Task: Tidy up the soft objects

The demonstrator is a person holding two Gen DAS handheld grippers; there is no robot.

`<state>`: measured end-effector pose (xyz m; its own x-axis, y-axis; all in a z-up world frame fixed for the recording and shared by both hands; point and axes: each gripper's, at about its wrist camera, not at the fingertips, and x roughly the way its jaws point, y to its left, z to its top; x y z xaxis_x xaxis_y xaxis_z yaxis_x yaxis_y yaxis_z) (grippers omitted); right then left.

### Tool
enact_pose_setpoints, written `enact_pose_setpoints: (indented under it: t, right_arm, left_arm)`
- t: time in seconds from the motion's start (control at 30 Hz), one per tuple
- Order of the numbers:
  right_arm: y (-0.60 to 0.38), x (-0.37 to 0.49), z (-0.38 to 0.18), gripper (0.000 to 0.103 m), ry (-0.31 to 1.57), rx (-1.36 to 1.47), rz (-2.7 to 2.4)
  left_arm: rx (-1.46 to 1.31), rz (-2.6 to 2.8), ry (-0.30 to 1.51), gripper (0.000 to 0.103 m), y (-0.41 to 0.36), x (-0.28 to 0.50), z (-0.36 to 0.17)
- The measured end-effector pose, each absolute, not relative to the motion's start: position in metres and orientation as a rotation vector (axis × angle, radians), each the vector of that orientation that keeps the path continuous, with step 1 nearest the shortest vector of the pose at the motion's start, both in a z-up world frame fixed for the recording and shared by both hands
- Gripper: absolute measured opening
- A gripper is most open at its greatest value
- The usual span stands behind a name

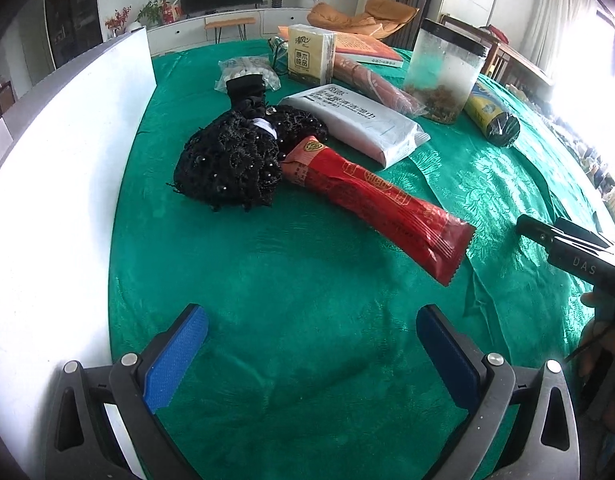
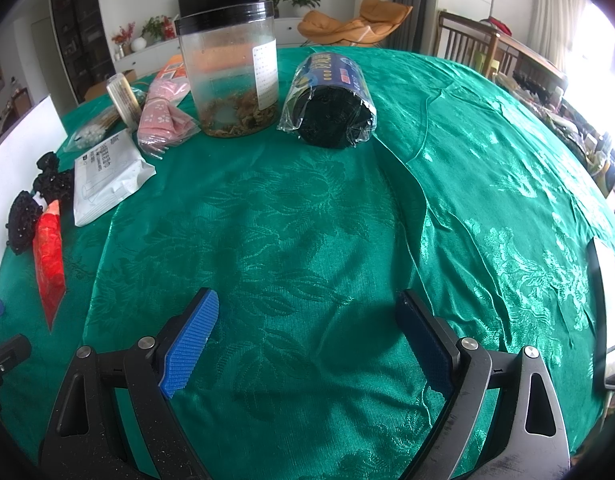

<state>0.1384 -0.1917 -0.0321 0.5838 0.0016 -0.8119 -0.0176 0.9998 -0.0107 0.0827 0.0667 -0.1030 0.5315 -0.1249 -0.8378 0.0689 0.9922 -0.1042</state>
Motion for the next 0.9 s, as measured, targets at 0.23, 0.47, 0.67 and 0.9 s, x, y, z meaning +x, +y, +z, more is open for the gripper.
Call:
enact_pose_setpoints:
  t: [0.23,0.47,0.67,0.9]
  right_arm:
    - [-0.192,0.138,-0.032,0.092,0.947,-0.018,0.011]
    - [-0.192,0.138,-0.032,0.092,0.947,-0.018,0.012]
    - [-0.192,0.138,-0.032,0.093,0.947,-0.018,0.012]
    - [-0.192,0.138,-0.032,0.092,0.947,-0.018,0.012]
  left_arm:
    - [0.038,-0.086,0.955,0.103,0.050,0.088,-0.110]
    - [0.033,-0.082,0.954,0.103,0.050,0.089,-0.109]
    - [0.033,-0.083,0.954,0.103,0.050,0.089,-0.109]
    - [0.033,-0.083,0.954,0.103,0.050,0.089,-0.110]
